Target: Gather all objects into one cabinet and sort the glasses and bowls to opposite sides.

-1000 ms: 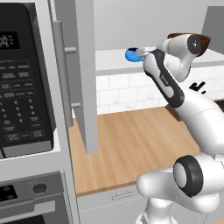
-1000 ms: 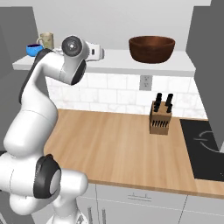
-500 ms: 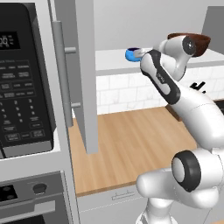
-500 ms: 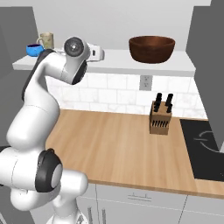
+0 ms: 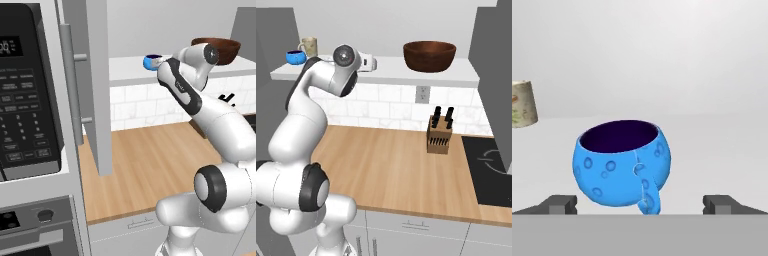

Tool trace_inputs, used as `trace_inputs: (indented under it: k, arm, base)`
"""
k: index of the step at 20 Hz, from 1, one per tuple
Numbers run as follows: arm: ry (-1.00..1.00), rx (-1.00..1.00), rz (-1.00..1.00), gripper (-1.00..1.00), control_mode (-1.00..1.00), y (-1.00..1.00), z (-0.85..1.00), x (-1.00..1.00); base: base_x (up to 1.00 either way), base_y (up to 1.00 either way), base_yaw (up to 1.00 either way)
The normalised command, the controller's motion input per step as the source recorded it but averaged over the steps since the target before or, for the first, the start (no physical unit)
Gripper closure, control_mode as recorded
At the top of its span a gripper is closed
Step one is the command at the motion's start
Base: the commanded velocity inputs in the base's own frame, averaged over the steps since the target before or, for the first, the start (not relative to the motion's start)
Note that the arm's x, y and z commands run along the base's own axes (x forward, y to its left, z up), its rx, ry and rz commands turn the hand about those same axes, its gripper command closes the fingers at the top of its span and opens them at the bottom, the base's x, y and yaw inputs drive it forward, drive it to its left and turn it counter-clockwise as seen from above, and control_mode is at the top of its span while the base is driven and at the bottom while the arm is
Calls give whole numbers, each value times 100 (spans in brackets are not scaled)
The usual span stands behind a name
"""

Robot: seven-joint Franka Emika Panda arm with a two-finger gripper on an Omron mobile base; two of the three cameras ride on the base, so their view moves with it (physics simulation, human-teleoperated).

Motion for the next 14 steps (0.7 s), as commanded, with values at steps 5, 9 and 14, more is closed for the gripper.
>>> trace_inputs:
  k: [5,9,14]
  arm:
    - [0,-1,0,-100,-100,0,-11,15]
    - [0,0,0,-100,-100,0,-8,8]
    - [0,0,0,-100,-100,0,-1,3]
  base:
    - [0,0,0]
    - [0,0,0]
    - [0,0,0]
